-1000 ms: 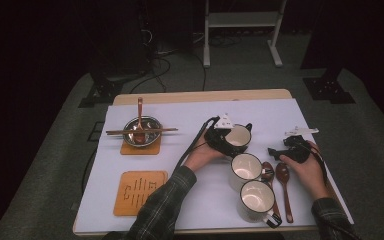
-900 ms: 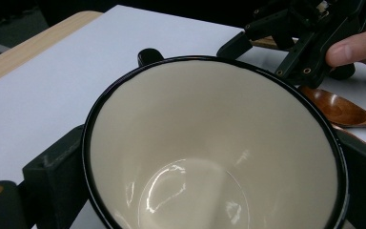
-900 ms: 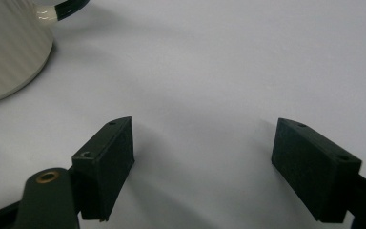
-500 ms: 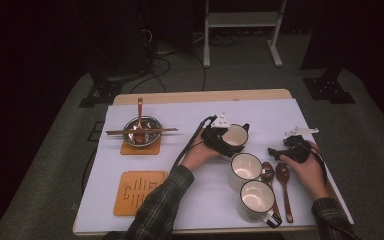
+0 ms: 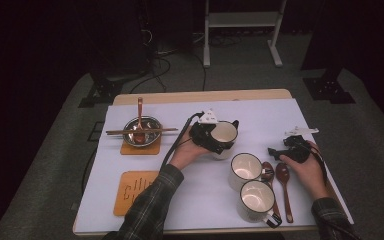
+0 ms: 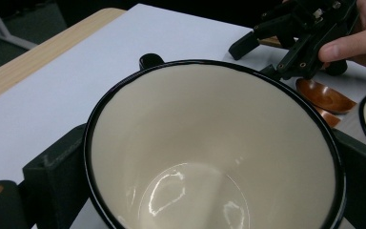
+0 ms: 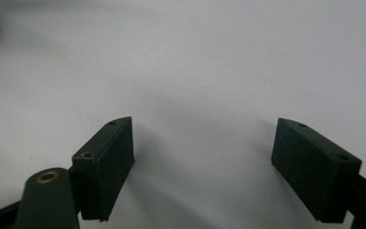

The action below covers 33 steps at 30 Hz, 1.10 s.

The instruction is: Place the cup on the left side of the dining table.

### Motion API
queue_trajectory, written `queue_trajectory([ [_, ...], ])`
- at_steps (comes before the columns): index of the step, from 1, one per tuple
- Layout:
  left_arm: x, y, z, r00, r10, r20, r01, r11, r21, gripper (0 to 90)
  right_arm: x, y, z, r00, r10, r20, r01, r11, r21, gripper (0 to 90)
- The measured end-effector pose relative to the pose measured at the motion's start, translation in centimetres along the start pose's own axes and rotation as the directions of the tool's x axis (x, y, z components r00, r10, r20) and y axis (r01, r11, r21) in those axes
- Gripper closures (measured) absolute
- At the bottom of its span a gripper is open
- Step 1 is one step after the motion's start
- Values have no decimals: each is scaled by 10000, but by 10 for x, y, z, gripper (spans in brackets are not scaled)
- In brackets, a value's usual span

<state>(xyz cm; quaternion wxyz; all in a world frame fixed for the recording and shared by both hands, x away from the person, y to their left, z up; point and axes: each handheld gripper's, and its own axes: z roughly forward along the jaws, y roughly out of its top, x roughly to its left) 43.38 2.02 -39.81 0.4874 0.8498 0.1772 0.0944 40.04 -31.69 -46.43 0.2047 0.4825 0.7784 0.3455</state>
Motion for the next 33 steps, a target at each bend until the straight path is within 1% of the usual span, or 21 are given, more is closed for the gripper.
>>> queue_trajectory([
  [2,2,-2,-8,10000,-66,-12,66,10000,-4,30,0,0,0,10000,3,2,-3,10000,1,205],
  [3,3,-3,-12,9999,-148,-46,147,9998,-108,30,0,0,0,10000,8,4,-8,10000,2,205],
  [4,4,-4,-16,9999,-117,-37,117,9999,-78,30,0,0,0,10000,8,5,-8,10000,5,205],
  [6,5,-6,-24,9998,-186,-49,185,9997,-147,30,0,0,0,10000,0,7,0,10000,3,205],
  [8,6,-9,-34,9997,-240,-89,238,9995,-184,30,0,0,0,10000,-5,9,5,10000,2,205],
  [9,6,-10,-36,9997,-253,-71,252,9994,-216,30,0,0,0,10000,-2,9,2,10000,-5,205],
  [10,6,-11,-40,9996,-272,-93,270,9994,-219,30,0,0,0,10000,-1,9,1,10000,-5,205],
  [12,7,-13,-47,9997,-175,-163,172,9997,-172,30,0,0,0,10000,-3,6,3,10000,-1,205],
  [16,10,-22,-64,9995,-224,-240,221,9997,-116,30,0,0,0,10000,-1,11,1,10000,-3,205],
  [17,11,-25,-68,9991,-256,-326,254,9997,-72,30,0,0,0,10000,-4,9,4,10000,-4,205],
  [18,12,-27,-71,9992,-188,-355,189,9998,20,30,0,0,0,10000,-2,10,2,10000,-4,205],
  [23,19,-43,-87,9978,-344,-570,343,9994,-21,31,0,0,0,10000,-1,13,1,10000,-5,205],
  [28,28,-55,-100,9965,-376,-748,386,9992,121,31,0,0,0,10000,-5,20,5,10000,-7,205],
  [29,31,-58,-104,9963,-422,-755,430,9990,97,31,0,0,0,10000,-4,21,4,10000,-8,205],
  [33,36,-65,-110,9963,-451,-726,453,9990,11,31,0,0,0,10000,-1,18,1,10000,-9,206],
])
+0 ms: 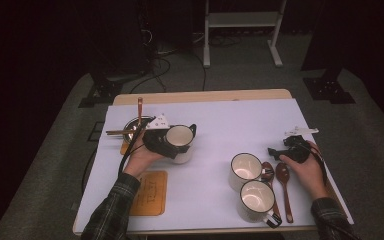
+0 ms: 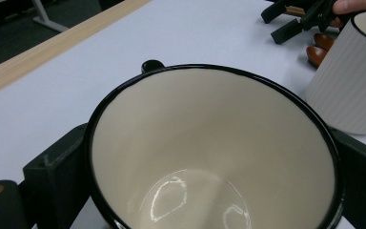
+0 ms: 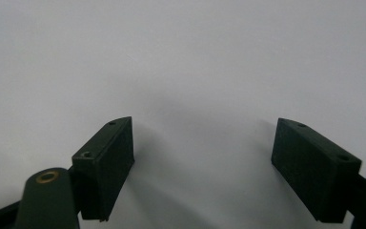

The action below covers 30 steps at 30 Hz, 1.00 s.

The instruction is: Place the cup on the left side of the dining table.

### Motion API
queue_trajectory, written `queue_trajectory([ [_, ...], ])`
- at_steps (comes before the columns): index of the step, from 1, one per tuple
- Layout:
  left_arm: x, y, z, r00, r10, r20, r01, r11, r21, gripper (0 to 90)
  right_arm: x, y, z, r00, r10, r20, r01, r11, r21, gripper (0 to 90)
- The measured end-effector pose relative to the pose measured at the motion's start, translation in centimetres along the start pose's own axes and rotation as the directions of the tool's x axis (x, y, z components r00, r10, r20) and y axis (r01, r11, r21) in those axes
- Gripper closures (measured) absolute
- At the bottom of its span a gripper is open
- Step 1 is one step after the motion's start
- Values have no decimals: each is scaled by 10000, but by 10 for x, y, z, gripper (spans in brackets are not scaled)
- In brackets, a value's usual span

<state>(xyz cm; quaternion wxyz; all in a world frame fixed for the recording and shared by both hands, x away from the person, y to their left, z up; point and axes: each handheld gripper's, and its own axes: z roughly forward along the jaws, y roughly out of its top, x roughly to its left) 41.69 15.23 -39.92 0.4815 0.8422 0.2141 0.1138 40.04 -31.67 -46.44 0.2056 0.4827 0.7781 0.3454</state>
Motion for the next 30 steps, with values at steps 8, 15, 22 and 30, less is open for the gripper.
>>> queue_trajectory([
  [8,9,-13,-4,9999,150,-9,-150,9992,367,30,0,0,0,10000,-6,5,6,10000,1,206],
  [15,16,-20,-10,9997,-38,221,34,9998,201,28,0,0,0,10000,-6,2,6,10000,0,206],
  [22,13,-23,-14,9995,291,154,-298,9985,467,25,0,0,0,10000,-3,3,3,10000,4,206],
  [30,12,-23,-24,10000,-60,43,59,9997,222,8,0,0,0,10000,0,-1,0,10000,3,205],
])
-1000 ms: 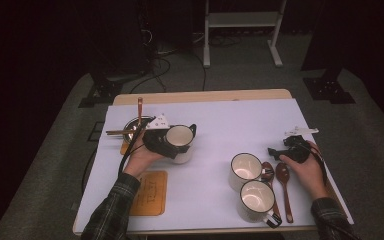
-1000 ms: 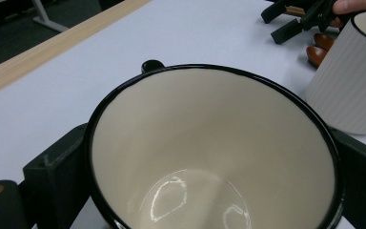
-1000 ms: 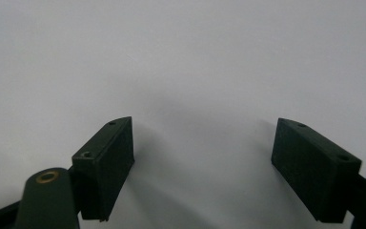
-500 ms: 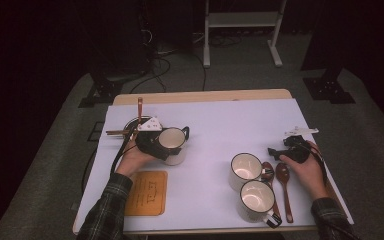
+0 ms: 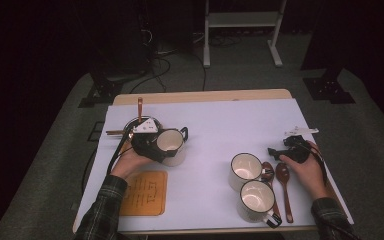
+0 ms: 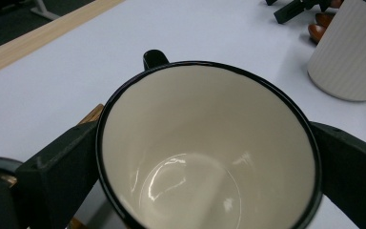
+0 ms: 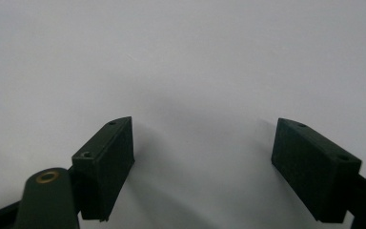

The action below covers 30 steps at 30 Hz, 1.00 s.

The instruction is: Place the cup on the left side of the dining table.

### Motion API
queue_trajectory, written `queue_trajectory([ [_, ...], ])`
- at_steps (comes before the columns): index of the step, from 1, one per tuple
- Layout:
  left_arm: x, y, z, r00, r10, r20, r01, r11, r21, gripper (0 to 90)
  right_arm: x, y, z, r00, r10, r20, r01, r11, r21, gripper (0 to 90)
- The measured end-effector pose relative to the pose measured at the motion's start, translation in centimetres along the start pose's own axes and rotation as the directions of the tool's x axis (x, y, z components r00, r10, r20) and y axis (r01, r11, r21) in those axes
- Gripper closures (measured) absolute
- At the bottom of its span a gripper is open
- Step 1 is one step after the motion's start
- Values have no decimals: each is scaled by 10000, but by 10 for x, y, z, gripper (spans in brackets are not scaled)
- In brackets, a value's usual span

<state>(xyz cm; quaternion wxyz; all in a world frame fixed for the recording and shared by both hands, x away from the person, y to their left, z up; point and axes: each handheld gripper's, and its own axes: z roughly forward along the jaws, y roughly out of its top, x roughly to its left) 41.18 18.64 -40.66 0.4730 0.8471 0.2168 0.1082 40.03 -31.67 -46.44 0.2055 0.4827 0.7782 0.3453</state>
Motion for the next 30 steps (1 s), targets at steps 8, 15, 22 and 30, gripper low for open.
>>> queue_trajectory([
  [8,-3,-5,-20,9996,-155,-244,154,9999,-34,0,0,0,0,10000,-4,-2,4,10000,2,205],
  [15,-9,-17,-43,9977,-335,-592,334,9994,-24,0,0,0,0,10000,-6,6,6,10000,5,205],
  [22,-17,-36,-76,9904,-517,-1283,519,9987,-18,0,0,0,0,10000,-5,3,5,10000,6,205],
  [30,-20,-62,-102,9774,-971,-1876,995,9950,33,0,0,0,0,10000,-24,4,24,10000,-7,205],
])
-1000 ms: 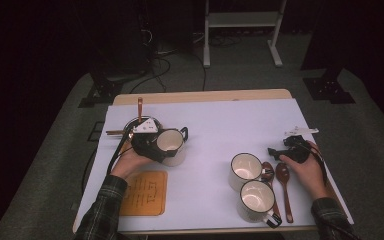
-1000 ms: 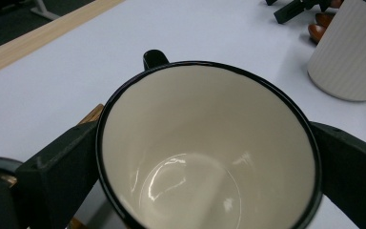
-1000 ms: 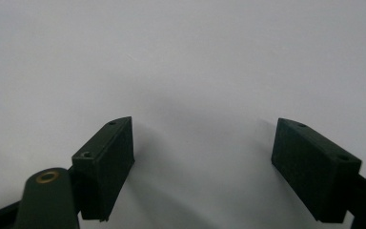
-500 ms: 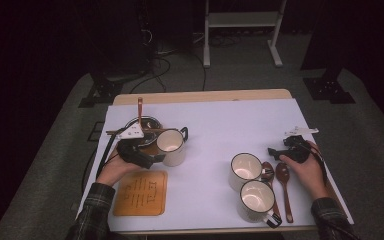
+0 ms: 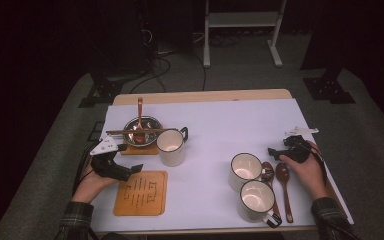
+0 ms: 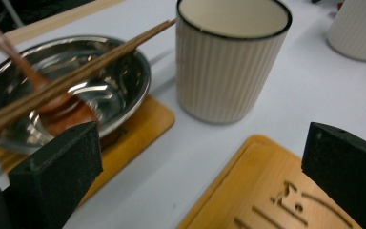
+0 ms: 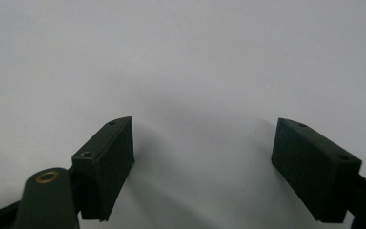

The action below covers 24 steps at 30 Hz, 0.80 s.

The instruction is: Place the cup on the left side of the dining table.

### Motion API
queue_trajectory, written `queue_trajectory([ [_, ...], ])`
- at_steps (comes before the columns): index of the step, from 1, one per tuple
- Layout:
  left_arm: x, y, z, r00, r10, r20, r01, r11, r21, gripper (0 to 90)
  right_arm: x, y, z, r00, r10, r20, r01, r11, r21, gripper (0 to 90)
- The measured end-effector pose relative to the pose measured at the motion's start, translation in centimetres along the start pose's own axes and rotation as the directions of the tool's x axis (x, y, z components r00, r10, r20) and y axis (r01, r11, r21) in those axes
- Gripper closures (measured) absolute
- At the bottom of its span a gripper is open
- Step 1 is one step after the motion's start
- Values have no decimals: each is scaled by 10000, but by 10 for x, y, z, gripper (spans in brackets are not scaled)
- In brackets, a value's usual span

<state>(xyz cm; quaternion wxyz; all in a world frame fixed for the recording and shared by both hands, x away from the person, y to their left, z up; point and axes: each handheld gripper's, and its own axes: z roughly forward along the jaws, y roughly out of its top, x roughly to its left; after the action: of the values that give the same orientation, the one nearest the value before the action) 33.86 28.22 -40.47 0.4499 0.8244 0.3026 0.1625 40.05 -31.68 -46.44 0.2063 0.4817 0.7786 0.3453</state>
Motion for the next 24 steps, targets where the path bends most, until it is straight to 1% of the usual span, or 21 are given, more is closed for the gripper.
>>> queue_trajectory([
  [4,3,-14,-11,9983,-324,-493,332,9993,161,0,0,0,0,10000,-2,1,2,10000,2,205],
  [6,5,-20,-15,9954,-563,-781,583,9980,231,0,0,0,0,10000,-5,2,5,10000,4,205],
  [8,7,-26,-17,9902,-738,-1186,792,9960,408,0,0,0,0,10000,0,0,0,10000,1,205],
  [11,10,-35,-20,9790,-1019,-1765,1132,9921,549,0,0,0,0,10000,0,-3,0,10000,2,205],
  [13,14,-42,-21,9689,-1268,-2127,1431,9877,631,0,0,0,0,10000,2,-8,-2,10000,2,205],
  [16,20,-50,-23,9541,-1450,-2620,1704,9824,767,0,0,0,0,10000,3,-9,-3,10000,3,205],
  [19,25,-57,-23,9405,-1651,-2969,1984,9764,854,0,0,0,0,10000,0,-9,0,10000,3,205],
  [20,27,-60,-22,9325,-1757,-3154,2148,9722,936,0,0,0,0,10000,2,-10,-2,10000,4,205],
  [21,28,-62,-22,9282,-1832,-3239,2259,9691,994,0,0,0,0,10000,2,-10,-2,10000,4,205],
  [23,31,-66,-21,9239,-1880,-3332,2387,9639,1180,0,0,0,0,10000,1,-10,-1,10000,3,205],
  [24,31,-68,-20,9228,-1952,-3322,2465,9617,1198,0,0,0,0,10000,4,-10,-3,10000,4,205],
])
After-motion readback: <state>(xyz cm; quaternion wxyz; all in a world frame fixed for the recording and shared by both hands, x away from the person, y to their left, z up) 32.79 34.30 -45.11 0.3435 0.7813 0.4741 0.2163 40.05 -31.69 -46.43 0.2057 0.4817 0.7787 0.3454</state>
